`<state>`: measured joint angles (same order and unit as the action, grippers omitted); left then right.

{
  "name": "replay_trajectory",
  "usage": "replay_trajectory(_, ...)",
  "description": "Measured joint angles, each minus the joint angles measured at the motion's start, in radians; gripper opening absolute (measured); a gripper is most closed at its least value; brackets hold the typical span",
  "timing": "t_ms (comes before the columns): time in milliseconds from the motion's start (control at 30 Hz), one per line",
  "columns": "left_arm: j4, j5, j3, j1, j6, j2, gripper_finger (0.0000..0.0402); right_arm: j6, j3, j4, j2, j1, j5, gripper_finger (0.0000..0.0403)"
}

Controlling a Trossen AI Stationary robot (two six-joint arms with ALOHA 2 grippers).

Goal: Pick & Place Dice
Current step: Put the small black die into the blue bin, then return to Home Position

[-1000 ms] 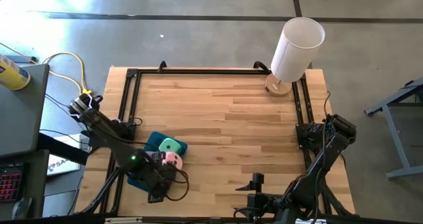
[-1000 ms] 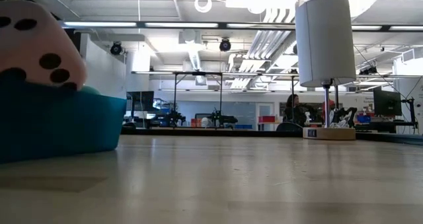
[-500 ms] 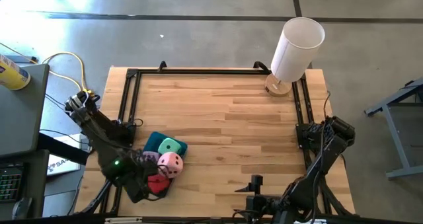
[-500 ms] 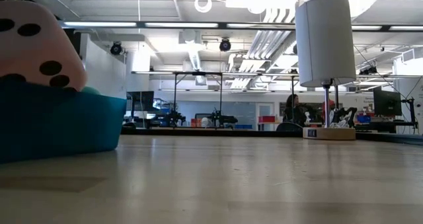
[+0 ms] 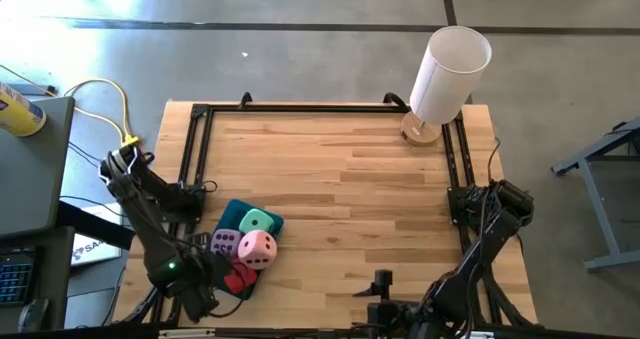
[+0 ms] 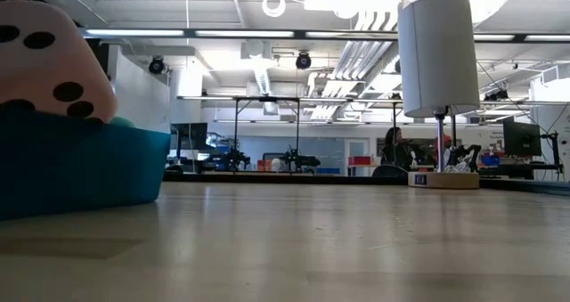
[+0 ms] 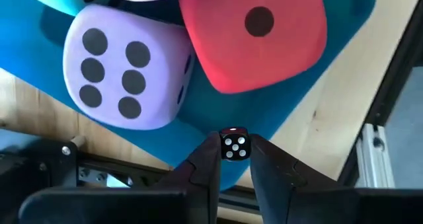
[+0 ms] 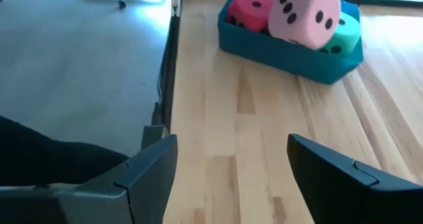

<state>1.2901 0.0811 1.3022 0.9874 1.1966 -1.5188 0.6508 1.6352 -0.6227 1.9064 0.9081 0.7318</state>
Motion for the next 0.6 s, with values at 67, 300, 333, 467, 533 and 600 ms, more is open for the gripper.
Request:
replay_trajectory(67, -0.004, 0.003, 0.0, 0.0, -0.008, -0.017, 0.0065, -0.018, 0.0, 0.015, 0.0, 0.002, -0.003, 0.0277)
replay_trajectory(300, -0.004, 0.002, 0.0, 0.0, -0.03, -0.055, 0.0078, -0.027, 0.0, 0.03, 0.0, 0.001, -0.007, 0.0277)
replay_trajectory(333, -0.004, 0.002, 0.0, 0.0, -0.03, -0.058, 0.0085, -0.026, 0.0, 0.03, 0.0, 0.001, -0.007, 0.0277)
replay_trajectory(467, -0.004, 0.027, 0.0, 0.001, -0.019, -0.063, 0.0124, -0.025, 0.0, 0.032, 0.0, 0.001, -0.007, 0.0277)
replay_trajectory(533, -0.004, 0.029, 0.0, 0.002, -0.011, -0.065, 0.0144, -0.026, 0.0, 0.037, 0.0, 0.001, -0.007, 0.0277)
replay_trajectory(600, -0.004, 0.027, 0.0, 0.004, -0.018, -0.065, 0.0161, -0.026, 0.0, 0.038, 0.0, 0.001, -0.007, 0.0277)
